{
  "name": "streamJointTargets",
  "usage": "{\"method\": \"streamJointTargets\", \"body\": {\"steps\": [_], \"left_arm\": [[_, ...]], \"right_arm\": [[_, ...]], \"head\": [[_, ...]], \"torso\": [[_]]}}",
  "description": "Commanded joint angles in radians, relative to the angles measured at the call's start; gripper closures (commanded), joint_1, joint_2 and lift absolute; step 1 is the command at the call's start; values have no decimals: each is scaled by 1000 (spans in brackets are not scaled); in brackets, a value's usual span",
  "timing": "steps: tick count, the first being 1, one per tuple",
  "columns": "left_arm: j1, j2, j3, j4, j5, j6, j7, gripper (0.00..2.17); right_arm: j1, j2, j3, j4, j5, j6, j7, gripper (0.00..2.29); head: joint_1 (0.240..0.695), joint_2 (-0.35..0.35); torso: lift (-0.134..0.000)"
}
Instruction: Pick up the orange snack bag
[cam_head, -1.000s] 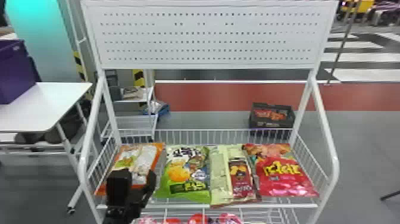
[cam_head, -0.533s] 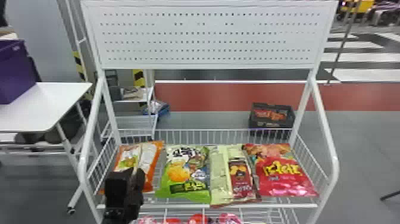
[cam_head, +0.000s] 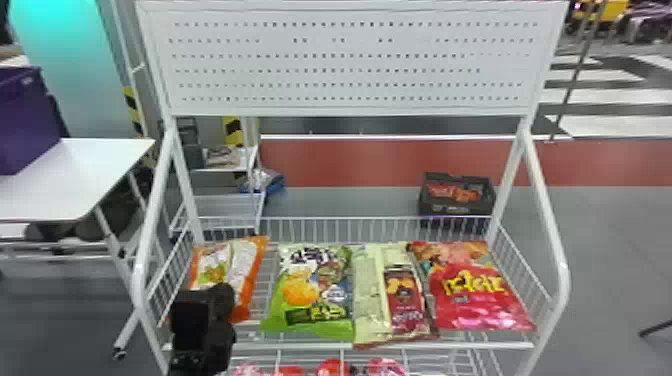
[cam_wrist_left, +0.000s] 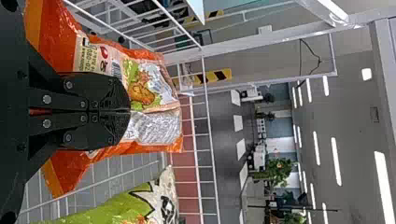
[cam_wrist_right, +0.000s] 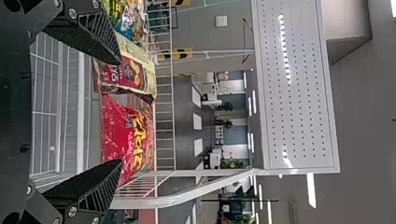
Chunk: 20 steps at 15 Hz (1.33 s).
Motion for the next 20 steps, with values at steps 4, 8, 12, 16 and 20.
{"method": "streamJointTargets", "body": {"steps": [4,8,12,16,20], "left_arm": [[41,6,9,-93,8,3,3,1423],[161,31,34,-234,15,-6,12,1423],[302,75,84,-361,18,-12,3,1423],[440,118,123,-482,26,-25,-6,1423],[570,138,166,-565,26,-83,-12,1423]], "right_arm": [[-2,0,0,0,-1,0,0,144],[-6,0,2,3,0,0,0,144],[-9,0,3,6,0,0,0,144],[-8,-1,8,6,0,0,0,144],[-8,-3,12,5,0,0,0,144]], "head": [[499,0],[499,0],[499,0],[499,0],[499,0]], "torso": [[0],[0],[0],[0],[0]]}}
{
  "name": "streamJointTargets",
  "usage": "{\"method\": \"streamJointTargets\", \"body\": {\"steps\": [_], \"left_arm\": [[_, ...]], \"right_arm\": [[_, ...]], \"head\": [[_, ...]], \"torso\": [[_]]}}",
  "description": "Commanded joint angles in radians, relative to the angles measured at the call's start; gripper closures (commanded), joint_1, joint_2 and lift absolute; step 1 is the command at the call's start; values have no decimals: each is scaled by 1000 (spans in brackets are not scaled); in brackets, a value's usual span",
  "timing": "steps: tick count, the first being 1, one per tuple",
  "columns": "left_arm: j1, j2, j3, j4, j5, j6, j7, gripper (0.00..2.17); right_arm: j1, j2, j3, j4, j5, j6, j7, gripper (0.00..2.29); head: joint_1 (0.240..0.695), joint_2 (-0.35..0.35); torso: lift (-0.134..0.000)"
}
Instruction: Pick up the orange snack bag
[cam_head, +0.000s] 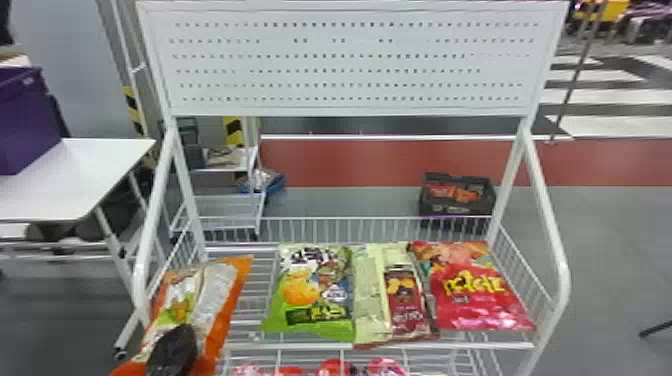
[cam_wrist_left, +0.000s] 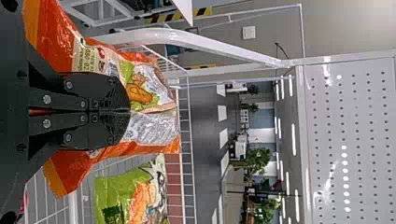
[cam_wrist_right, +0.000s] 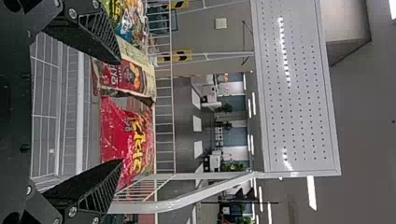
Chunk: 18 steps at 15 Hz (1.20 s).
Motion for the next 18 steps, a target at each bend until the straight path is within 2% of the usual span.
{"method": "streamJointTargets", "body": {"steps": [1,6,11,18], "left_arm": [[71,5,25,-45,0,-29,-3,1423],[211,2,75,-90,0,-154,-10,1423],[334,2,87,-119,0,-323,-18,1423],[409,-5,89,-102,-6,-449,-15,1423]], "right_arm": [[1,-2,1,0,0,0,0,144],[8,-5,0,-8,0,0,0,144],[6,-5,1,-7,0,0,0,144],[1,-3,1,-2,0,0,0,144]], "head": [[499,0],[499,0],[499,0],[499,0]], "torso": [[0],[0],[0],[0]]}}
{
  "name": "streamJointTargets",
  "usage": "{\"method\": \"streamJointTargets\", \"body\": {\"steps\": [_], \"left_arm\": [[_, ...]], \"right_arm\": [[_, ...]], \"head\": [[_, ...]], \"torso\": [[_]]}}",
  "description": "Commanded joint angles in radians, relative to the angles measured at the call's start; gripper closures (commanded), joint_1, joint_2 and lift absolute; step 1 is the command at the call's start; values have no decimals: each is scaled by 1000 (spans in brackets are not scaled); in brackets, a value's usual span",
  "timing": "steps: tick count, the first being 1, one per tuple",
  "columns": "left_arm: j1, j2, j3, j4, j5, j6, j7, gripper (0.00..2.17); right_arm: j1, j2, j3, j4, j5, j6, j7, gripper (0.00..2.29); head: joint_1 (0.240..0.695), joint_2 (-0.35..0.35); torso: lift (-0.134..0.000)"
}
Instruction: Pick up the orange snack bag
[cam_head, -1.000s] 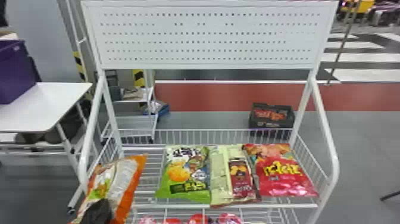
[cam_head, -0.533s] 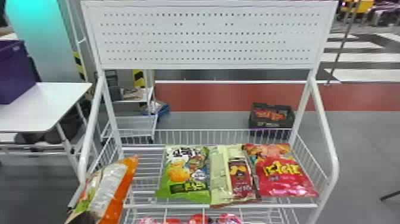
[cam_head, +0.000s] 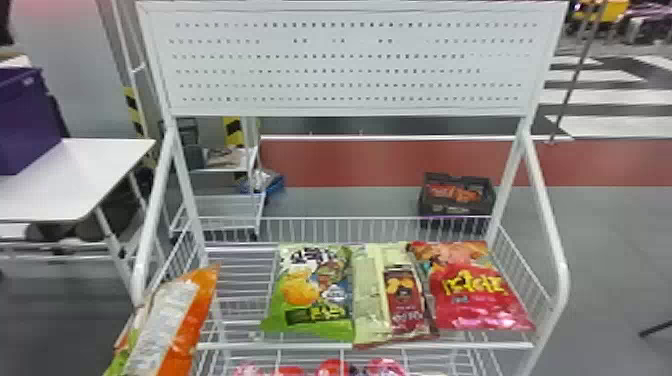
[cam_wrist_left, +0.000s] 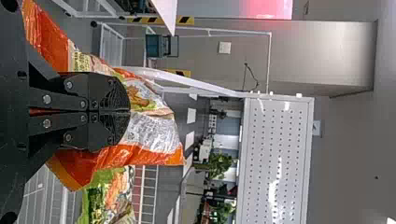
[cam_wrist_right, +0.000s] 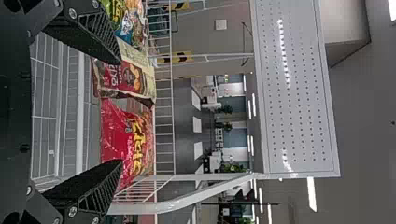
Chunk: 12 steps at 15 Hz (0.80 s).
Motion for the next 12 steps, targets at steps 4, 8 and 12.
{"method": "streamJointTargets", "body": {"steps": [4,8,12], "left_arm": [[17,-1,-6,-2,-12,-26,0,1423],[17,-1,-6,0,-14,-32,0,1423],[17,-3,-5,9,-14,-47,0,1423]], "right_arm": [[-5,3,2,5,-1,0,0,144],[-5,5,3,5,1,0,0,144],[-5,5,3,4,1,0,0,144]], "head": [[499,0],[499,0],[499,0]], "torso": [[0],[0],[0]]}}
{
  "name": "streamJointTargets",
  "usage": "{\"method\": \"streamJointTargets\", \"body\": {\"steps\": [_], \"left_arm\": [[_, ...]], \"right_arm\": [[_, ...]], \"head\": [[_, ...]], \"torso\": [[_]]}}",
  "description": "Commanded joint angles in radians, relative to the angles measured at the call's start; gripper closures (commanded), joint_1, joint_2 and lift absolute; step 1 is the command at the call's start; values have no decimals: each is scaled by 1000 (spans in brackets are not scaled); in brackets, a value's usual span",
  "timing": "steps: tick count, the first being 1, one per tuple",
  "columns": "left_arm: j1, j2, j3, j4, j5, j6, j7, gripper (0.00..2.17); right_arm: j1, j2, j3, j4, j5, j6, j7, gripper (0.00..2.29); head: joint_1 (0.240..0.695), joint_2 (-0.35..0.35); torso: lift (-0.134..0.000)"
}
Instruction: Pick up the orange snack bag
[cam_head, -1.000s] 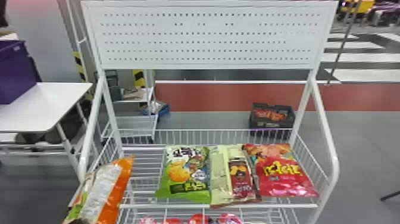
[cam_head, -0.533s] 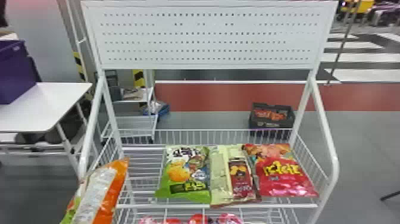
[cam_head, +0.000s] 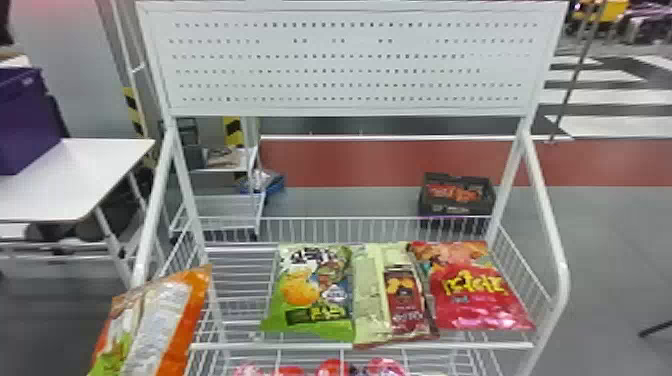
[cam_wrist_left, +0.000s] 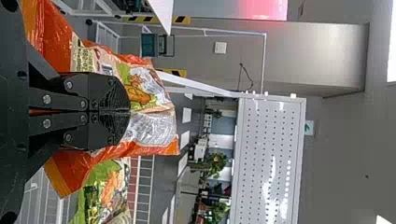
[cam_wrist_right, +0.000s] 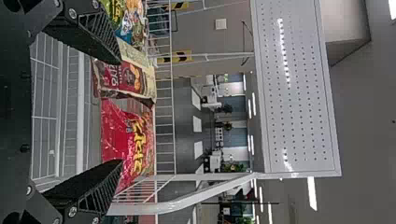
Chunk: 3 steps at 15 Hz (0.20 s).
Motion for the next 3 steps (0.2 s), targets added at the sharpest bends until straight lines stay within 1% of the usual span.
{"method": "streamJointTargets", "body": {"steps": [1,3], "left_arm": [[1,0,0,3,0,-7,0,1423],[1,0,0,3,0,-7,0,1423]], "right_arm": [[2,-2,0,-1,0,0,0,144],[3,-2,0,-3,0,0,0,144]], "head": [[499,0],[499,0]], "torso": [[0],[0]]}}
